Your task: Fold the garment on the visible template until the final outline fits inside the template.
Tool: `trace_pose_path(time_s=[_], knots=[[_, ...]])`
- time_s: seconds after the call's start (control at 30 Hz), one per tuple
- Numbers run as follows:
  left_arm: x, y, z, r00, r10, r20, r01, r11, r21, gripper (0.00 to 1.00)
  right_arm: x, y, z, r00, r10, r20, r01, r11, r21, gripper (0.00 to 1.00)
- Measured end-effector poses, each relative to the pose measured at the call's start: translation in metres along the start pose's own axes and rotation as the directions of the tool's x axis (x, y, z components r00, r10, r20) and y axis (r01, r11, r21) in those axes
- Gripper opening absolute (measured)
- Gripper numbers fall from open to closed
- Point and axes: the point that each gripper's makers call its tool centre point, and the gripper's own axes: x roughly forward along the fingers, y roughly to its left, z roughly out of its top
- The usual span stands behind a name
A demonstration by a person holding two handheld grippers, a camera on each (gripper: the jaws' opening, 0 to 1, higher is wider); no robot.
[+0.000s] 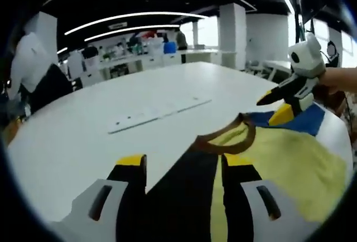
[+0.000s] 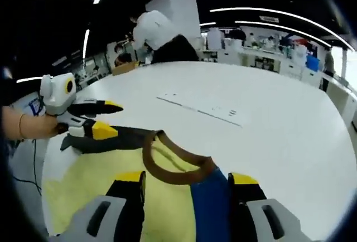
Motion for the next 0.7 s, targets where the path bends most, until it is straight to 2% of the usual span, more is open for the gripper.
trace_pose_path(time_s=[0.13,0.33,0.53,0.7], knots=[[-0.010,-0.005,0.004,0.999,-0.028,0.017,0.029,1.000,-0.012,0.66,-0.009,0.011,0.000,1.000,0.031,-0.005,-0.031,0.999,0.007,0.75],[-0.026,-0.012,0.011,0.998,-0.051,0.040,0.052,0.998,-0.027,0.79,-0.020,0.021,0.005,0.997,0.073,0.000,-0.073,0.997,0.012,0.88],[-0.044,-0.020,0.017,0.995,-0.074,0.064,0.076,0.997,-0.027,0.88,-0.041,0.036,0.000,0.994,0.110,-0.004,-0.110,0.994,0.010,0.93],[-0.064,-0.030,0.014,0.993,-0.100,0.061,0.101,0.995,-0.007,0.93,-0.062,0.050,-0.012,0.989,0.144,-0.015,-0.144,0.989,0.019,0.95]])
